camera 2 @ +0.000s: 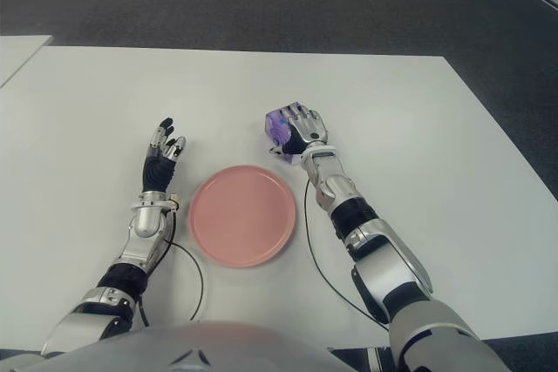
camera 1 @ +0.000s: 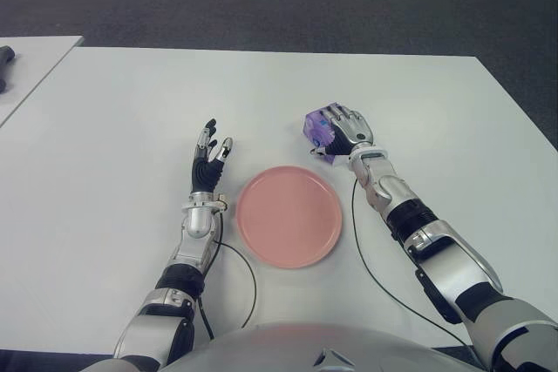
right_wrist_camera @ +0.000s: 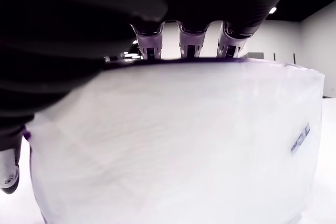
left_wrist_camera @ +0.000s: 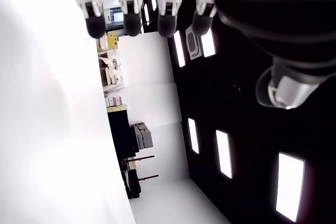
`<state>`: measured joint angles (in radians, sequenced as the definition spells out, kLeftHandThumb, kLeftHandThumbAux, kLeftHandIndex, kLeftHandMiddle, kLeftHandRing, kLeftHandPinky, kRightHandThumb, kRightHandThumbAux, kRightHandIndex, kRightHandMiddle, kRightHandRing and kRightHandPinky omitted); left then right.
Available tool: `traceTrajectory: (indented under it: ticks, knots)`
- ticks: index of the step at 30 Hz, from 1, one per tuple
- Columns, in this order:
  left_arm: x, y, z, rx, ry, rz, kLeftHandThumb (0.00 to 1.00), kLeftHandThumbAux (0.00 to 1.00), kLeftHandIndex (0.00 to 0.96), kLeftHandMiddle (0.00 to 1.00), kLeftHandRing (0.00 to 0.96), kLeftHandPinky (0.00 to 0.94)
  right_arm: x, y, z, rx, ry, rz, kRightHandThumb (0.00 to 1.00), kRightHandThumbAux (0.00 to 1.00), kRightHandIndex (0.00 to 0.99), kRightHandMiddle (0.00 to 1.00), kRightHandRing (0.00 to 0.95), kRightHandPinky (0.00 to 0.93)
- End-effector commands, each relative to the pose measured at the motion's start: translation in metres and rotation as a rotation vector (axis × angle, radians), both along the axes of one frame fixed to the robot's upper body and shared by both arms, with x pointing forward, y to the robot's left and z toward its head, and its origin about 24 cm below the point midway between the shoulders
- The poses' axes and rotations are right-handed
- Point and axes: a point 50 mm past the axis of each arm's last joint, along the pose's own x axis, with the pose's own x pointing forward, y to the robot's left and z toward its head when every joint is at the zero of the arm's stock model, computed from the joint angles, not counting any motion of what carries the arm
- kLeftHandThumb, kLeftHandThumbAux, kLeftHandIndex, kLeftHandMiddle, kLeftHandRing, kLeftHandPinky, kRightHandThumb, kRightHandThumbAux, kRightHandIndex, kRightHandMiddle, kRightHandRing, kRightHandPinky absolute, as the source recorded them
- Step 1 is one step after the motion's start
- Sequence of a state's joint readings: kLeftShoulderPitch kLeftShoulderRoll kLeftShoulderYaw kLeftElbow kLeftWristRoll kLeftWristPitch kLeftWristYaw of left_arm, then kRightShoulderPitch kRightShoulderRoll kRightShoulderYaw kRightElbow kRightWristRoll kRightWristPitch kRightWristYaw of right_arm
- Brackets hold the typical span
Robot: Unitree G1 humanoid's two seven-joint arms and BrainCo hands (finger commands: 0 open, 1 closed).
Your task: Put the tissue paper into the plate.
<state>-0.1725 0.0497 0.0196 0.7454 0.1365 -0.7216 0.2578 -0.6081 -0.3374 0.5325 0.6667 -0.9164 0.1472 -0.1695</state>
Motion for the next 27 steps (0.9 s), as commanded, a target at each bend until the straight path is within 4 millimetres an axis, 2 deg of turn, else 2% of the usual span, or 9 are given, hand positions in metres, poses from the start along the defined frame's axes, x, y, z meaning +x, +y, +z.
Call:
traceTrajectory:
  ticks: [1, 11, 27]
  knots:
    - [-0.0164, 0.0007, -0.0195, 0.013, 0.091, -0.016, 0.000, 0.421, 0.000, 0.000, 0.000, 0.000, -0.0038, -0.0027, -0.0107, -0.007, 0.049, -0.008, 0.047, 0.475, 0.000, 0.012, 0.000, 0.000]
    - [-0.0178, 0.0024, -0.0198, 0.014, 0.087, -0.023, 0.000, 0.415, 0.000, 0.000, 0.000, 0.000, -0.0063, -0.0015, -0.0143, -0.001, 0.043, -0.009, 0.040, 0.473, 0.000, 0.008, 0.000, 0.000]
    - [-0.0204, 0.0049, -0.0205, 0.030, 0.078, -0.019, 0.000, 0.410, 0.000, 0.000, 0.000, 0.000, -0.0086, -0.0026, -0.0054, 0.026, -0.053, -0.038, 0.058, 0.499, 0.000, 0.000, 0.000, 0.000]
